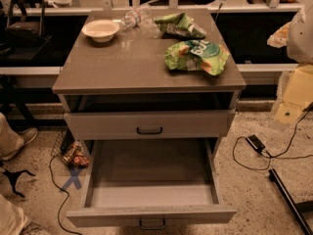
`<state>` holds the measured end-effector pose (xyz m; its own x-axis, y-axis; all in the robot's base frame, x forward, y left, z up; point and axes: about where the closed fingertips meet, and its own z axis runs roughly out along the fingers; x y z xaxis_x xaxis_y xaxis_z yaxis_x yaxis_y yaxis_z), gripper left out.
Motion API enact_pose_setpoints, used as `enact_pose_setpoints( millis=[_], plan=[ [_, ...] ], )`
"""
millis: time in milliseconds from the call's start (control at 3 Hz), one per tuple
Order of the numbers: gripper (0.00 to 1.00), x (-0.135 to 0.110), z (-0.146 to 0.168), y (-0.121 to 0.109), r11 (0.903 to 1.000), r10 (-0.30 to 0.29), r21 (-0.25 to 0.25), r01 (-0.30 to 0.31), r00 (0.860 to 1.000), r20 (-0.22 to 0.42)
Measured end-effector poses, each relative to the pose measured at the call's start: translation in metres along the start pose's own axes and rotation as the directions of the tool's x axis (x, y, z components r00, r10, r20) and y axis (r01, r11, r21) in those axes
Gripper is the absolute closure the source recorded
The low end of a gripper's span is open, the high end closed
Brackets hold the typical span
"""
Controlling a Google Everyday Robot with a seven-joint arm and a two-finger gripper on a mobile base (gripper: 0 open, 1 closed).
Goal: Place green rice chip bag into middle drawer
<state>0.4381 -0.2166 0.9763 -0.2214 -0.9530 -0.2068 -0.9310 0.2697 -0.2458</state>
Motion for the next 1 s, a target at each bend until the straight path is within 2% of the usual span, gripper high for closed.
enact_pose_setpoints(
  millis=[333, 667, 1000],
  plan=[
    [0.00, 0.000, 0.000, 0.000, 1.0000, 0.000, 0.000, 0.000, 1.000, 0.000],
    [0.00, -0.003, 0.004, -0.012, 0.9996, 0.007, 0.028, -0.008, 1.000, 0.019],
    [0.00, -0.015, 0.019, -0.057, 0.9949, 0.069, 0.068, -0.075, 0.993, 0.098]
  ],
)
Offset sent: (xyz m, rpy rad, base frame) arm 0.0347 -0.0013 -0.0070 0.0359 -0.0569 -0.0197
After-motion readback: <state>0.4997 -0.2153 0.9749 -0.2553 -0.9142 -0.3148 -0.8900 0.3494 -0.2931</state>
